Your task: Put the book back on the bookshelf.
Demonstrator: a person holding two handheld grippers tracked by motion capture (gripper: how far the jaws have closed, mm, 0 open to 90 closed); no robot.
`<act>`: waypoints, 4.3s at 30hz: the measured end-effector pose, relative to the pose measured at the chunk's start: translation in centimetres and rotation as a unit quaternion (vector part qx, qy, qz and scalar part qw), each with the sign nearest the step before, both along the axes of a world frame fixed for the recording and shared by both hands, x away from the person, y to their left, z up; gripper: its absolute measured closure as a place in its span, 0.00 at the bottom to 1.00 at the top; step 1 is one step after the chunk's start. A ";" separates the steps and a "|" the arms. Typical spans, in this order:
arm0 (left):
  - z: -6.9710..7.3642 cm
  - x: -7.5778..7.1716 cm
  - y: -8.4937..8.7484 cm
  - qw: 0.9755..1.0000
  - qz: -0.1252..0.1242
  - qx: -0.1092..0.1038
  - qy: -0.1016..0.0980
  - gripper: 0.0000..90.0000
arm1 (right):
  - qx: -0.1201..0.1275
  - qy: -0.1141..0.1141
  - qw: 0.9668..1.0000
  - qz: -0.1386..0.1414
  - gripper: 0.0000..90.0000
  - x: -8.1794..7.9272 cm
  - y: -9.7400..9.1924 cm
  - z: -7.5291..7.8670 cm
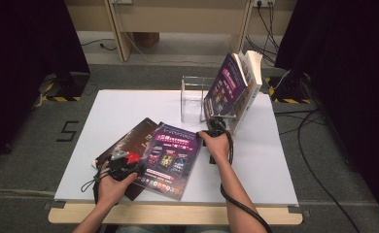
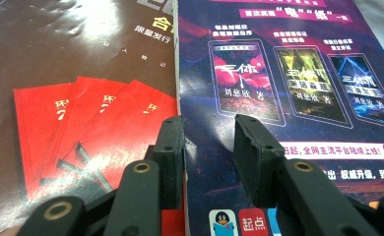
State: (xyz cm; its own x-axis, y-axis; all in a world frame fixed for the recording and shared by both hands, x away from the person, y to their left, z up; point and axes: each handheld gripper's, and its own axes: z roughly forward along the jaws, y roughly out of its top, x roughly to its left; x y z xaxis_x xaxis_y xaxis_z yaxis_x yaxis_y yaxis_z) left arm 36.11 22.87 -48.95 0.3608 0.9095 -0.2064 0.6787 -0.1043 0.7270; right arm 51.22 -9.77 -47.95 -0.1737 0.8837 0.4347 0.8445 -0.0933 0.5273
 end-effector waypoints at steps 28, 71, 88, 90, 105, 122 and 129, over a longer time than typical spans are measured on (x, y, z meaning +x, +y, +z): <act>0.0 0.0 0.1 1.000 0.000 -0.001 -0.001 0.72 | 0.052 0.002 0.998 -0.020 0.78 -0.5 -0.7 1.2; 0.6 -0.1 1.7 0.997 0.023 -0.070 -0.038 0.61 | 0.165 -0.057 0.985 0.000 0.93 -3.0 -0.8 4.2; 0.7 -0.1 1.8 0.996 0.024 -0.067 -0.046 0.61 | 0.112 -0.159 0.981 0.019 0.93 -5.2 -0.3 8.2; 0.7 -0.2 1.7 0.996 0.024 -0.067 -0.047 0.61 | 0.106 -0.169 0.980 0.022 0.93 -5.4 -0.3 8.7; 0.7 -0.2 1.7 0.996 0.025 -0.066 -0.053 0.63 | 0.086 -0.237 0.968 0.020 0.93 -7.0 -0.7 12.3; 0.6 -0.2 1.7 0.996 0.026 -0.066 -0.055 0.64 | 0.090 -0.293 0.952 -0.002 0.93 -8.4 -2.7 16.1; 0.6 -0.2 1.7 0.996 0.025 -0.066 -0.056 0.64 | 0.076 -0.314 0.946 -0.016 0.93 -8.8 -4.0 17.2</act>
State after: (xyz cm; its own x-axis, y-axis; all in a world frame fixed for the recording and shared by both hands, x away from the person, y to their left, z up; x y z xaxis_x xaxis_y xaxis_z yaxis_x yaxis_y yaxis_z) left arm 35.87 24.54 -48.36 0.3423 0.8949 -0.2863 0.5950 0.0294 0.8032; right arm 42.41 -13.72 -30.78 -0.4139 0.8284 0.3773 0.3647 -0.2289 0.9026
